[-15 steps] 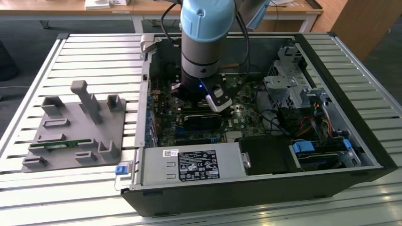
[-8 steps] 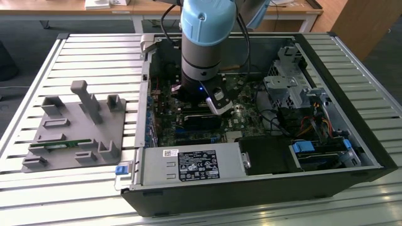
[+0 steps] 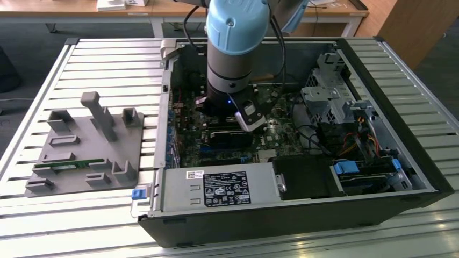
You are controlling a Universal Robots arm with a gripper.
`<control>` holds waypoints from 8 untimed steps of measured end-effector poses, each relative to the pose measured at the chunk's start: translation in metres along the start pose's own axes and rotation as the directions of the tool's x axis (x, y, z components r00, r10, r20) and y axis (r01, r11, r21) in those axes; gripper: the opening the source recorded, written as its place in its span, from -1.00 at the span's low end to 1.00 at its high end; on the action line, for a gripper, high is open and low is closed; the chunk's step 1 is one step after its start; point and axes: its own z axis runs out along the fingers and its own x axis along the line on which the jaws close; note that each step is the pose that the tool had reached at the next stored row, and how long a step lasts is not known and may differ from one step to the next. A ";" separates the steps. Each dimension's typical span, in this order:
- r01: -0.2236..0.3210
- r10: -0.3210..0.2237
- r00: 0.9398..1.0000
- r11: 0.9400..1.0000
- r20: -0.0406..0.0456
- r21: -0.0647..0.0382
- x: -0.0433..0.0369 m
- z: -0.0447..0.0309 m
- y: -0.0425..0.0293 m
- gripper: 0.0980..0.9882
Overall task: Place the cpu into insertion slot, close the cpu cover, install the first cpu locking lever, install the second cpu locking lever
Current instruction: 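Install the second cpu locking lever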
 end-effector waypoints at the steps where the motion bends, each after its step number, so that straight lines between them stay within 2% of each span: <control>1: 0.000 0.000 1.000 1.000 0.000 -0.002 0.0000 0.0006 -0.0001 -0.98; 8: 0.000 0.000 1.000 1.000 0.000 -0.006 -0.0001 0.0048 -0.0014 -0.98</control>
